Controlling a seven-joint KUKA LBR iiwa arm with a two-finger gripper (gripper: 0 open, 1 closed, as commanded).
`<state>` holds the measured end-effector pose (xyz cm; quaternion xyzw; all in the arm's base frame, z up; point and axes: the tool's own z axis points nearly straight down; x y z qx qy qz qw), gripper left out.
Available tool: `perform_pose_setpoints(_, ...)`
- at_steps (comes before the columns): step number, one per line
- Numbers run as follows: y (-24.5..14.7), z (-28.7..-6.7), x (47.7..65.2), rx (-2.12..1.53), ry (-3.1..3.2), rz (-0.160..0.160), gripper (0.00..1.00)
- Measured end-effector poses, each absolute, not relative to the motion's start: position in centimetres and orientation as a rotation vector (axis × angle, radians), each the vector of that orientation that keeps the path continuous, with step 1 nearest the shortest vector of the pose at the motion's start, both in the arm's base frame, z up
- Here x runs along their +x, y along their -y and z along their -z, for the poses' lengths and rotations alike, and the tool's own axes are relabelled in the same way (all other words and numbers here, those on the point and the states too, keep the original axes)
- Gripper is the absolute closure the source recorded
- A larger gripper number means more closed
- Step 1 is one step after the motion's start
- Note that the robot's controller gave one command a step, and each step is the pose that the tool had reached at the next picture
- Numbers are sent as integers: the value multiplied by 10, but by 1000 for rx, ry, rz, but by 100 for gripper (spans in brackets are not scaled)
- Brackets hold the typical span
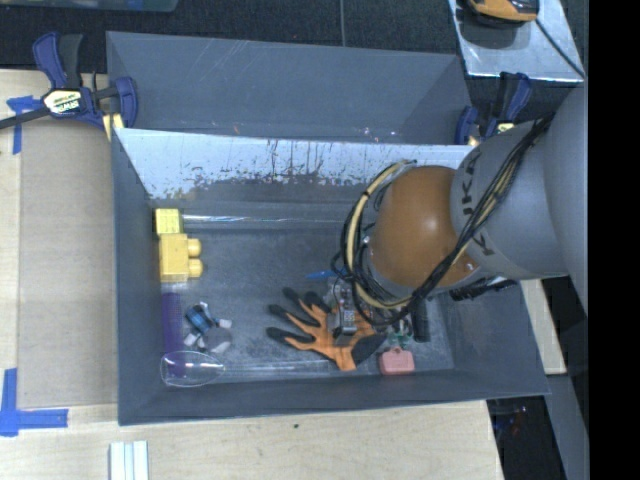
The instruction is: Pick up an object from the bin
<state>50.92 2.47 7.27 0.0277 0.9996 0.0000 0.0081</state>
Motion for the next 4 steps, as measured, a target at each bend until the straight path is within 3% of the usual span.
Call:
perform_pose_setpoints(1,-25,-73,509,86,-3124,0,100)
perform_pose_setpoints(2,-25,-100,505,85,-3137,1,100)
perform_pose_setpoints(3,-24,-142,507,83,-3132,0,100)
perform_pose_setpoints(4,-24,-167,507,82,-3131,0,100)
